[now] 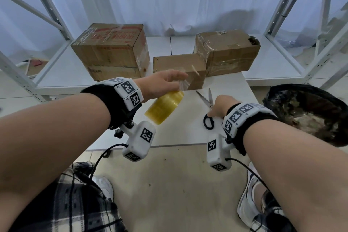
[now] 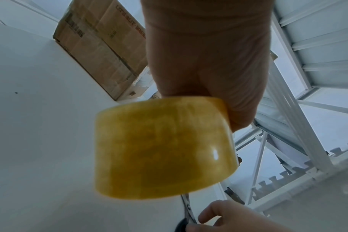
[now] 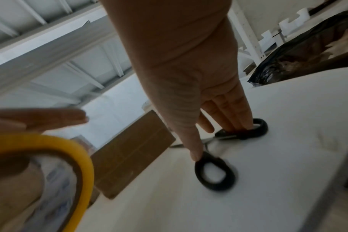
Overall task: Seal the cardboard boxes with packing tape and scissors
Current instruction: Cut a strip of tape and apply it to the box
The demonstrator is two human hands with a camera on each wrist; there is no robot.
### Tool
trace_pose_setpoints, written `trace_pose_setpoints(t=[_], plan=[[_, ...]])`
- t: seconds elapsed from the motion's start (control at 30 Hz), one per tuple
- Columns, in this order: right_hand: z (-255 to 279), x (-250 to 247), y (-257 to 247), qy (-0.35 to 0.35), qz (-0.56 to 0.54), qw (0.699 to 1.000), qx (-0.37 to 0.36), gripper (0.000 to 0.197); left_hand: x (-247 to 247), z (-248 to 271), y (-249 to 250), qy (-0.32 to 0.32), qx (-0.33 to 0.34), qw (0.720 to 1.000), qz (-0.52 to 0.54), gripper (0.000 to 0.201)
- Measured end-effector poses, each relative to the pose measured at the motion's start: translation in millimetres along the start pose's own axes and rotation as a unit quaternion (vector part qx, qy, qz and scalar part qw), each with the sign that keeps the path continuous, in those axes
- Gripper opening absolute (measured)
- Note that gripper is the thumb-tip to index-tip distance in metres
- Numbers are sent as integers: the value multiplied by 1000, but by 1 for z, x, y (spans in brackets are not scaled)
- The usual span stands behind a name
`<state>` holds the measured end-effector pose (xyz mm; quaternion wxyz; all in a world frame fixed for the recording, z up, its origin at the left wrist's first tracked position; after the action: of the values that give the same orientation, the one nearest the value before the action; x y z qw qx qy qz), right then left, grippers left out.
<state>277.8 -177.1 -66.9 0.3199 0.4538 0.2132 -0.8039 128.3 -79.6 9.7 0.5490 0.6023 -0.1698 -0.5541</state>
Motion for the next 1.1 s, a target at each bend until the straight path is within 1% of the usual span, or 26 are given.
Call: trace_pose_setpoints(t=[0.13,0.23,0.33,0.4,0.5,0.57,0.63,0.67,0.7,0.77,0.87,0.97,1.03,1.1], plan=[[-1,17,-1,69,-37,997,21,28,3,1,-1,-5,2,1000,-8,47],[2,17,-1,76,-77,994,27,29,3,1,-2,1,4,1000,-23,47],[8,4,0,88,-78,993,18,21,1,2,4,18,15,999,-25,48],[17,-11,1,96,-76,992,5,29,-1,3,8,30,19,999,-6,47],[30,-31,5,59,-75,995,-4,32,-7,10,12,42,13,999,29,43],[36,-42,8,9,-87,996,-26,30,-17,16,16,62,11,997,36,41],[39,-53,7,-20,-136,989,-58,43,-29,22,17,82,11,996,33,41],[41,-61,5,-16,-174,982,-71,49,-35,25,18,91,11,995,32,41],[43,-68,1,-6,-213,973,-90,49,-41,30,18,99,8,995,30,41],[47,-78,-12,2,-273,953,-133,41,-53,36,17,115,4,993,26,41],[49,-84,-33,8,-305,933,-189,29,-73,40,9,147,1,988,40,38],[46,-82,-46,-4,-358,907,-220,13,-89,38,-1,173,-4,983,54,36],[44,-80,-49,-22,-359,904,-229,11,-95,35,-7,182,-10,981,69,36],[37,-77,-50,-50,-337,911,-232,21,-100,30,-12,184,-14,980,80,38]])
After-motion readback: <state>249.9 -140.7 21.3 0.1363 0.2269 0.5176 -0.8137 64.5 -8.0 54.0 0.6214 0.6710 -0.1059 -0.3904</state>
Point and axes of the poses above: each hand's wrist, its own z-axis away from the middle knuckle, its own x-axis out of the palm, y = z × x, the point moved 7 cm from there along -z, towards the middle knuckle, and after that the axes turned 1 degree about z, right-handed, at the moved point
